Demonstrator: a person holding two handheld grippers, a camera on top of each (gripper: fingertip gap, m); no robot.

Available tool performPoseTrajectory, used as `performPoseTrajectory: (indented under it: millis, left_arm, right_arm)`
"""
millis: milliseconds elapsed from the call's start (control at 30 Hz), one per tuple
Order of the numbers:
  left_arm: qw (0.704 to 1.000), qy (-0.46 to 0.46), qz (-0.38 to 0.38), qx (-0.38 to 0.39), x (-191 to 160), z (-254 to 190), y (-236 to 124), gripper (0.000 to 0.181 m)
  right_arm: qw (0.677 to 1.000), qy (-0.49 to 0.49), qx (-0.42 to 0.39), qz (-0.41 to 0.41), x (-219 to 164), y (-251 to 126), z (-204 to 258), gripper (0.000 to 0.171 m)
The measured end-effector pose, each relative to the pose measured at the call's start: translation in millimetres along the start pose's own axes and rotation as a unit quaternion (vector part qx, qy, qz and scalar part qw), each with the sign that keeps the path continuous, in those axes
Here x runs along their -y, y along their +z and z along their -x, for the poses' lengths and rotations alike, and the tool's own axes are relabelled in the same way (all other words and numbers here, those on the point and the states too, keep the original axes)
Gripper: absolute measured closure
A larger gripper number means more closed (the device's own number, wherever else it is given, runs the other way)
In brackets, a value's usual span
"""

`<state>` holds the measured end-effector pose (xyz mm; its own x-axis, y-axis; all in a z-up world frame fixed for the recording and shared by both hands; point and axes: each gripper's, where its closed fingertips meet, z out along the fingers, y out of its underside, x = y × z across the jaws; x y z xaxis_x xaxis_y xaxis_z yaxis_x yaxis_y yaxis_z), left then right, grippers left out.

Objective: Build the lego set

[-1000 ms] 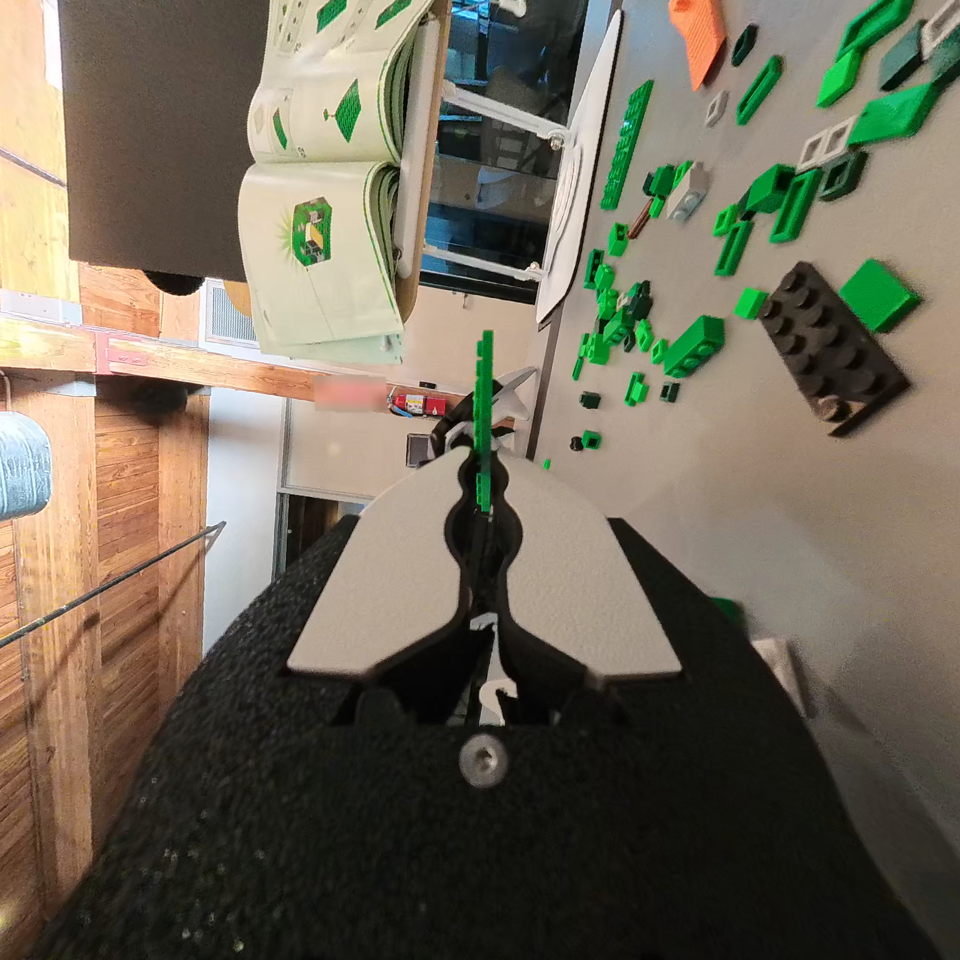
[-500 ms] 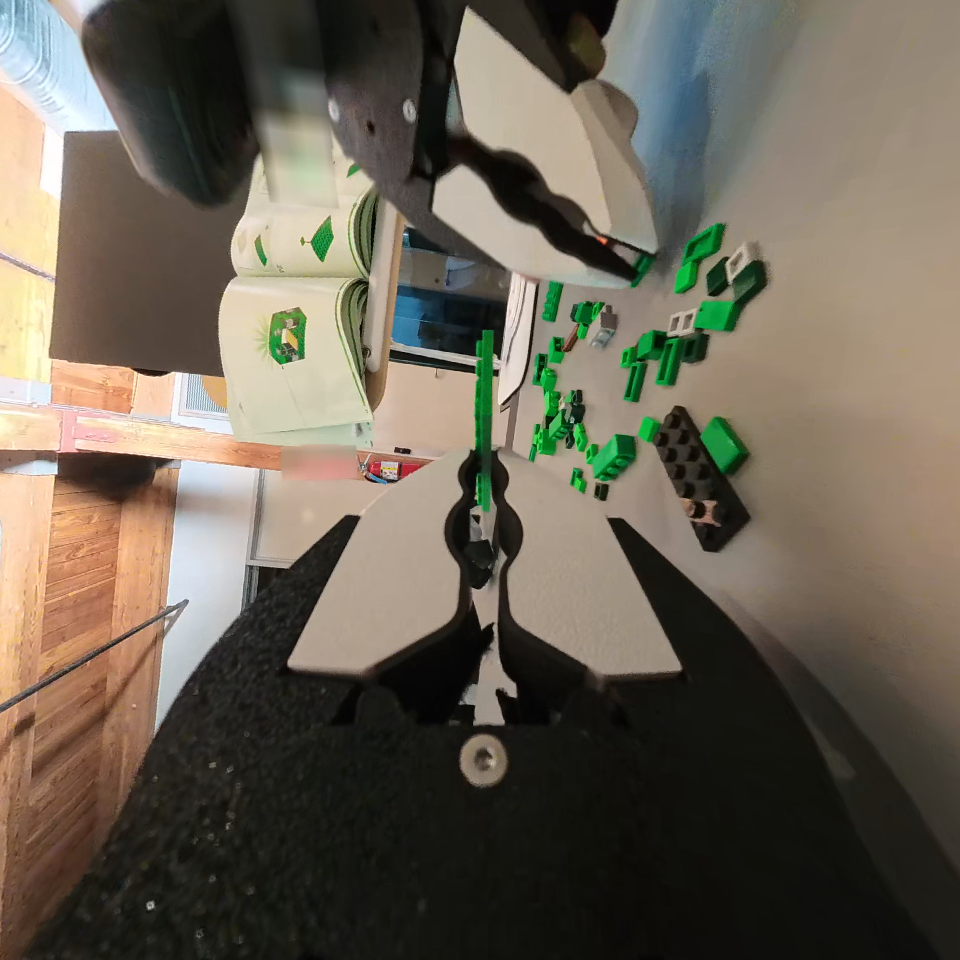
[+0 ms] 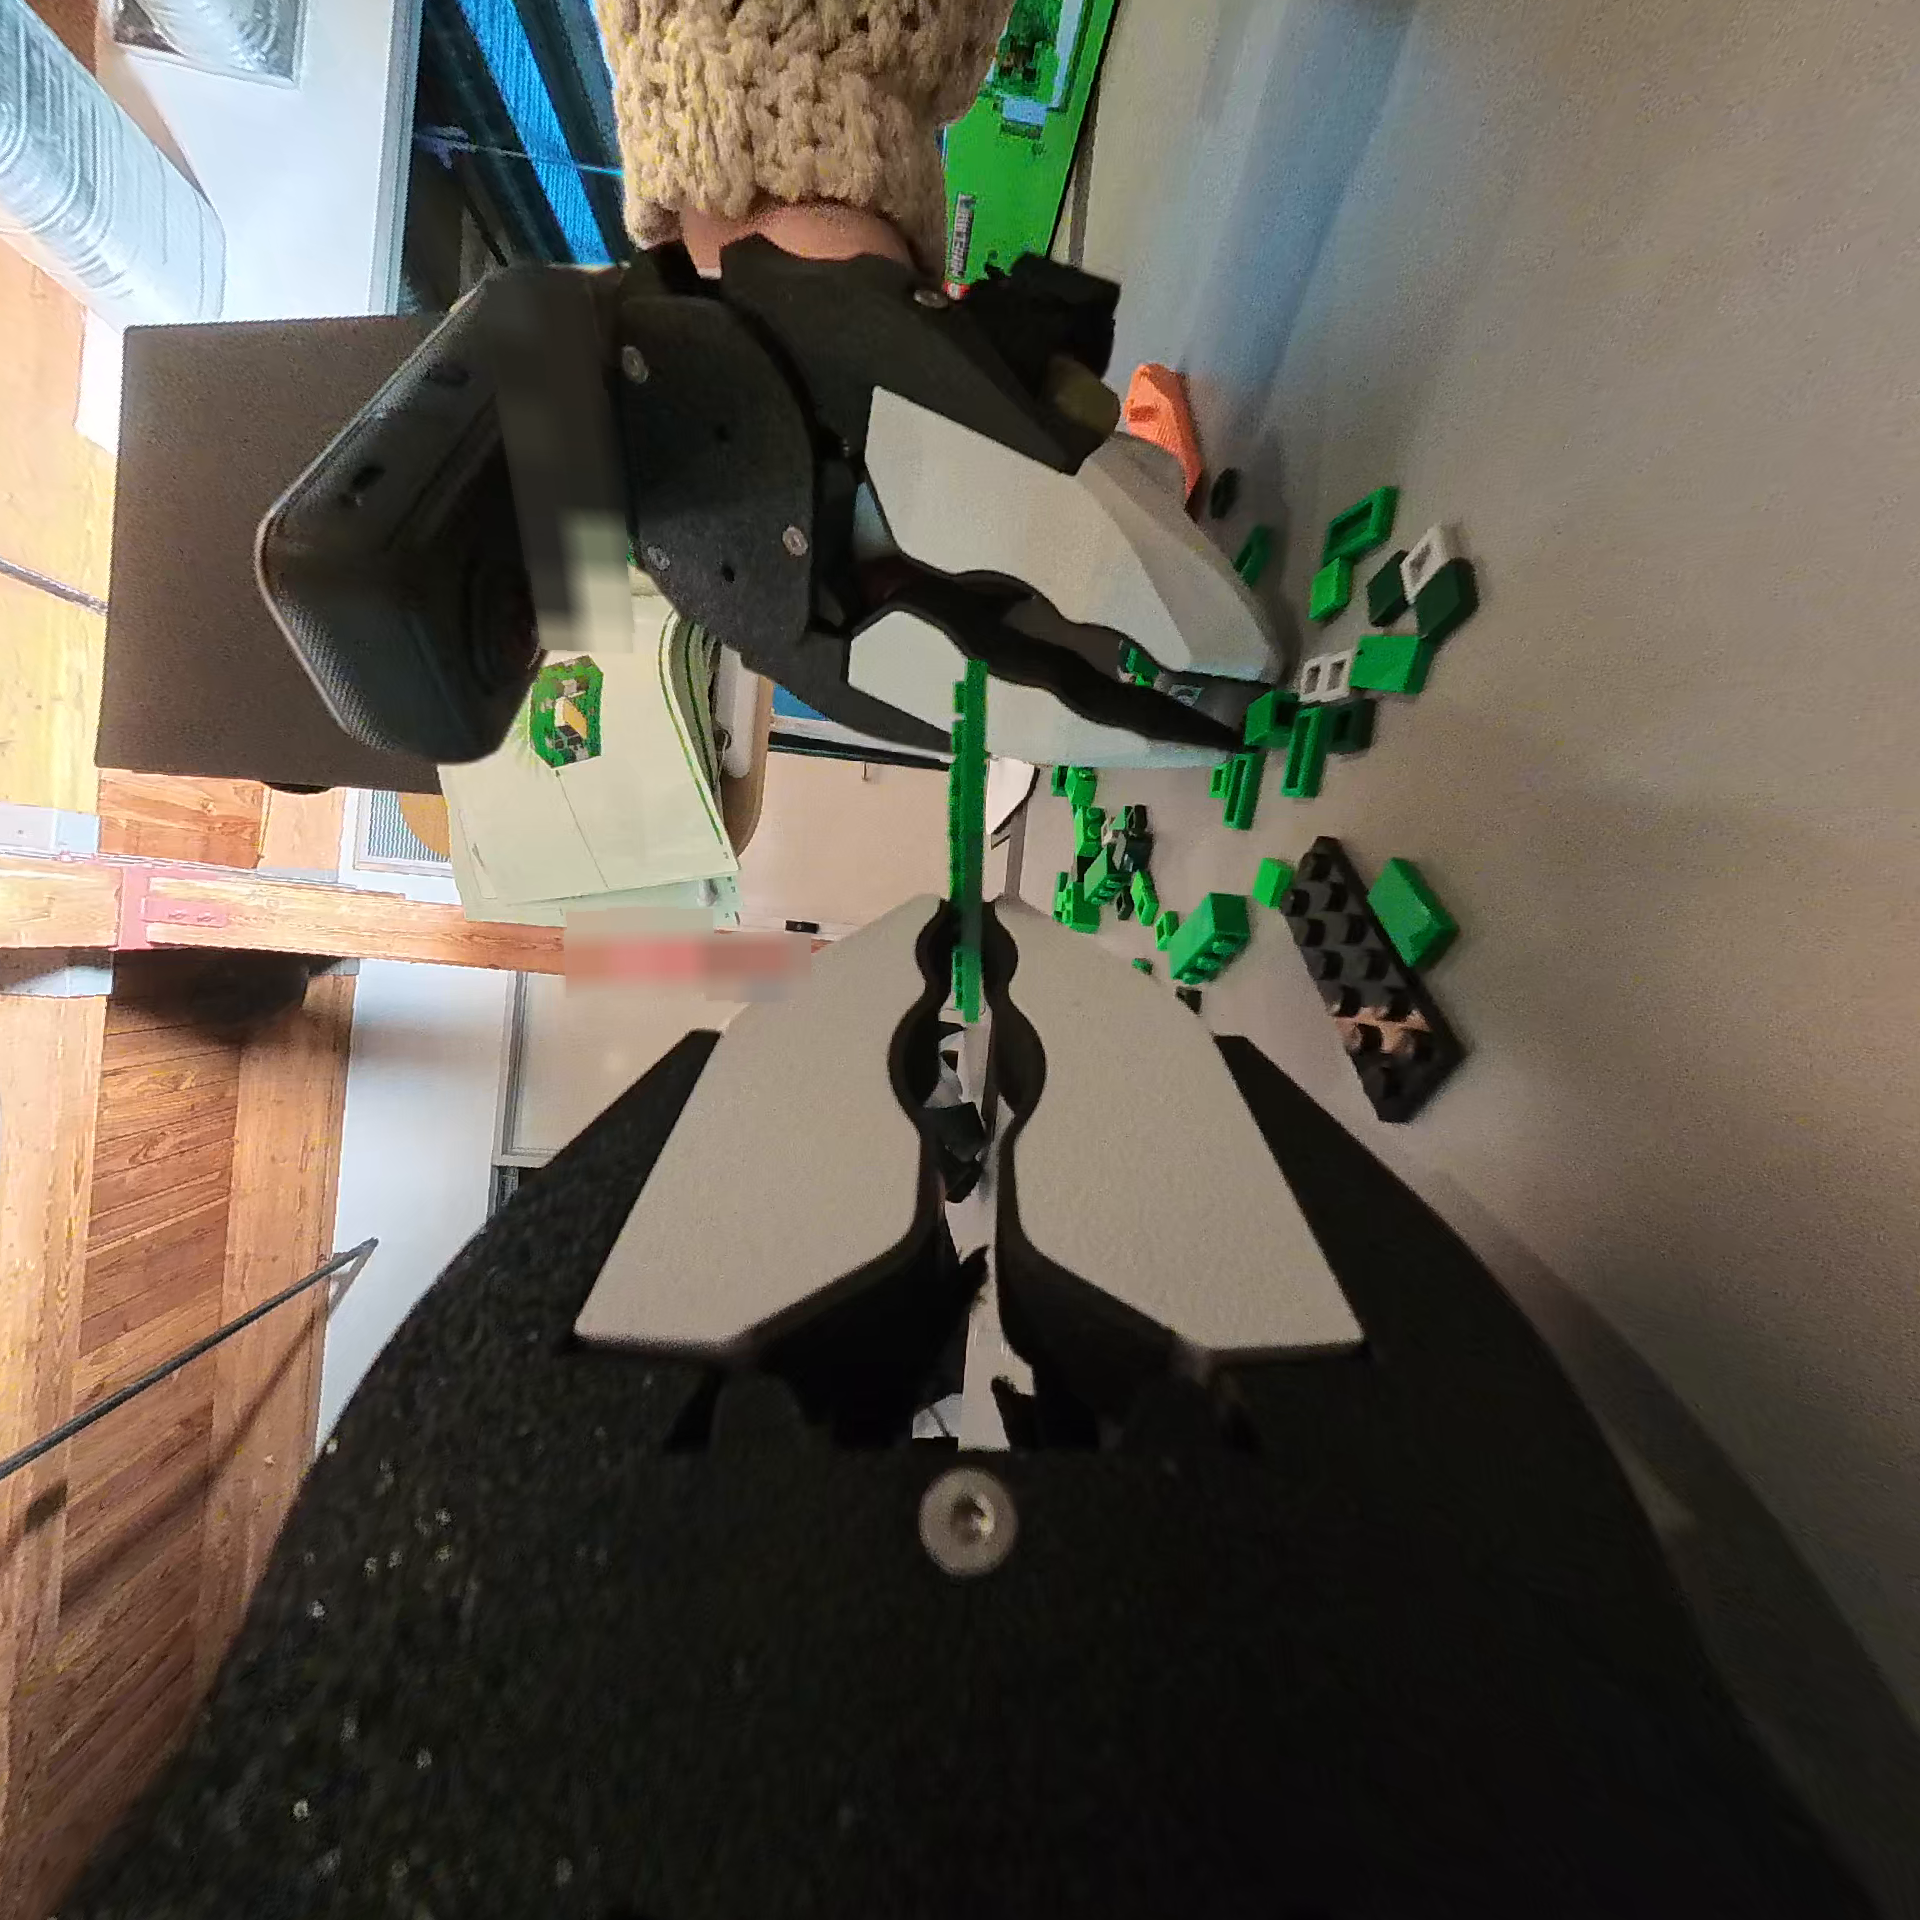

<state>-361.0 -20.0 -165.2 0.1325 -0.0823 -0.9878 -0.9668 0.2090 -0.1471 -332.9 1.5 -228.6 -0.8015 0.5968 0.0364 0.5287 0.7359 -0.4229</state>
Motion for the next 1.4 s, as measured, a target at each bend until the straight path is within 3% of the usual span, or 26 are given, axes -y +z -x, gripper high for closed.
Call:
performPoseTrajectory:
  millis: [67, 367, 600, 833, 1400]
  left_arm:
    - [1.000, 0.000, 0.000, -0.001, 2, 0, 1, 0.177]
    - [1.000, 0.004, 0.000, -0.002, 3, 0, 1, 0.177]
    - [1.000, 0.019, -0.003, -0.005, 6, -3, 1, 0.177]
    - [1.000, 0.023, -0.008, -0.002, 9, -2, 0, 0.177]
    - [1.000, 0.026, -0.013, -0.002, 13, -4, 1, 0.177]
  right_arm:
    - [1.000, -0.004, -0.007, 0.000, 1, 0, -2, 0.164]
    - [0.999, 0.008, -0.041, -0.013, 2, -19, 2, 0.164]
    - [0.995, 0.008, -0.039, -0.094, 46, -56, 13, 0.164]
    - [0.998, -0.014, -0.042, -0.040, 53, -48, 17, 0.164]
    - [0.999, -0.006, -0.039, -0.013, 51, -44, 18, 0.164]
